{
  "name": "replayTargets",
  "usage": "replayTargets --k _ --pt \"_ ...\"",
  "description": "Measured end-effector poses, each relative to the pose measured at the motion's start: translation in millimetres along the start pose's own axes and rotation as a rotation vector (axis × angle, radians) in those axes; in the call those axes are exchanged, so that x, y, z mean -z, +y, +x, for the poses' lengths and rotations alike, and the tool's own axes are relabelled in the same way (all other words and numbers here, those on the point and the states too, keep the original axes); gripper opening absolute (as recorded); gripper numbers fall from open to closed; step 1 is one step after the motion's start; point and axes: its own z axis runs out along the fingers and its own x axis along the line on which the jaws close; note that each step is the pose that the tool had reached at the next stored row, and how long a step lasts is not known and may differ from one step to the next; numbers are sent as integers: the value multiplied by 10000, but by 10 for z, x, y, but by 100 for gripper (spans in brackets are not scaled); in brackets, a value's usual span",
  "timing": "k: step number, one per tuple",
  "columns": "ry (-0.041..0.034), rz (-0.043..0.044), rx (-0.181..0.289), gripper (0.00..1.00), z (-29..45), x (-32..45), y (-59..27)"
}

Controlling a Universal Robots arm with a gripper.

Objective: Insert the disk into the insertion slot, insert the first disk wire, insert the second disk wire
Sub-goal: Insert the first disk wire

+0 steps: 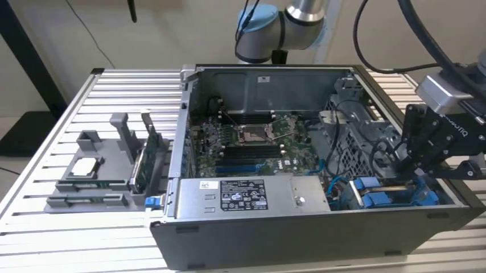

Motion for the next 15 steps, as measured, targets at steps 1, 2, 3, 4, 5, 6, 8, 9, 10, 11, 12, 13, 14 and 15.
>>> replayTargets --k 1,2,3,4,5,6,8,9,10,11,12,13,14,15 --pt "-4 12 -68 19 -3 -4 -1" --pt "-11 22 -144 19 -4 -9 -1" --pt "-18 30 -227 19 -6 -12 -1" --pt "-24 36 -305 19 -7 -14 -2" --pt "-28 43 -401 19 -7 -15 -2" --pt "-36 50 -505 19 -8 -17 -2" --pt "-58 67 -734 19 -8 -23 -2" --pt "-68 75 -842 19 -7 -25 -3" --pt "-76 81 -933 19 -7 -27 -3" --pt "-83 86 -1000 19 -9 -30 -3" --pt "-88 90 -1055 19 -10 -33 -3" --pt "-88 93 -1093 19 -10 -35 -3" --pt "-88 95 -1110 19 -10 -36 -3" --pt "-88 97 -1118 19 -9 -38 -4"
